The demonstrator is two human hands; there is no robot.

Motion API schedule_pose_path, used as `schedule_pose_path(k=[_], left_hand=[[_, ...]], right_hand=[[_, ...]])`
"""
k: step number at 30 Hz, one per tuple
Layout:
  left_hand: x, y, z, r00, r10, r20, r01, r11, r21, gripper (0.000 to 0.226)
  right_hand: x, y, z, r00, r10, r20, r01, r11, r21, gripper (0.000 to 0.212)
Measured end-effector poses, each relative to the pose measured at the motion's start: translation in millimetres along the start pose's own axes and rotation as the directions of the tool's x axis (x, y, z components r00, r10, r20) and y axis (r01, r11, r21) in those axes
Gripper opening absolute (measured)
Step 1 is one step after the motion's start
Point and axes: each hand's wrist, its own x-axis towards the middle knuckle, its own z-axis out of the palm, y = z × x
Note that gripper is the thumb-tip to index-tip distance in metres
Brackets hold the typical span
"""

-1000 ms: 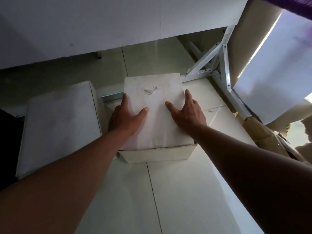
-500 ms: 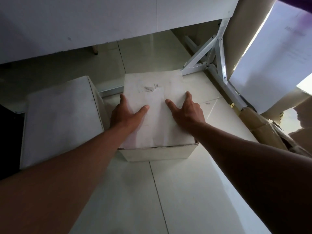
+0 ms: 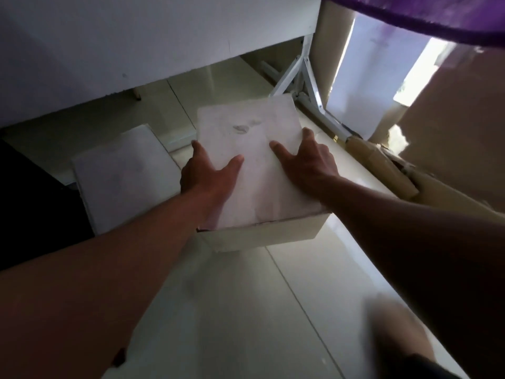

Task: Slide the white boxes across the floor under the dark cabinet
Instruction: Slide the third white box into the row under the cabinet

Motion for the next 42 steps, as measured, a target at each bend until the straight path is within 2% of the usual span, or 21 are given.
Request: schedule_pose_path(k=[7, 10, 19, 25, 29, 33, 36, 38, 42], left_hand=[[-73, -5, -53, 1.0, 0.007, 0.004, -0.007, 1.0, -0.024, 0.096], [-104, -10, -69, 0.999, 0.05, 0.004, -0.05, 0.999, 0.017, 0.099], [-186, -28, -123, 1.0, 0.016, -0.004, -0.016, 1.0, -0.018, 0.102], [-246, -58, -194, 0.996, -0.055, -0.076, 0.051, 0.997, -0.05, 0.1], [-283, -81, -235, 0.986, -0.085, -0.141, 0.087, 0.996, 0.006, 0.098], [-311, -106, -257, 0.987, -0.118, -0.113, 0.118, 0.993, -0.006, 0.091], [-325, -125, -258, 0.984, -0.159, -0.083, 0.156, 0.987, -0.036, 0.098], [-334, -132, -260, 0.993, -0.116, -0.035, 0.113, 0.992, -0.058, 0.095], [-342, -149, -267, 0.994, -0.097, -0.043, 0.092, 0.991, -0.099, 0.097]], right_hand=[[-91, -17, -29, 0.999, 0.041, 0.01, -0.041, 0.999, -0.007, 0.076], [-121, -17, -34, 0.999, 0.027, -0.021, -0.027, 1.0, -0.003, 0.076], [-207, -33, -52, 0.998, -0.029, -0.049, 0.027, 0.999, -0.024, 0.077], [-273, -75, -50, 0.993, -0.113, 0.033, 0.112, 0.993, 0.035, 0.078], [-317, -101, -43, 0.986, -0.137, 0.093, 0.132, 0.99, 0.056, 0.08], [-357, -115, -38, 0.987, -0.12, 0.102, 0.117, 0.992, 0.042, 0.081], [-377, -116, -33, 0.99, -0.095, 0.1, 0.096, 0.995, -0.002, 0.082], [-392, -112, -28, 0.995, -0.062, 0.072, 0.064, 0.998, -0.018, 0.082], [-417, -119, -22, 1.0, -0.012, 0.013, 0.013, 0.998, -0.062, 0.081]])
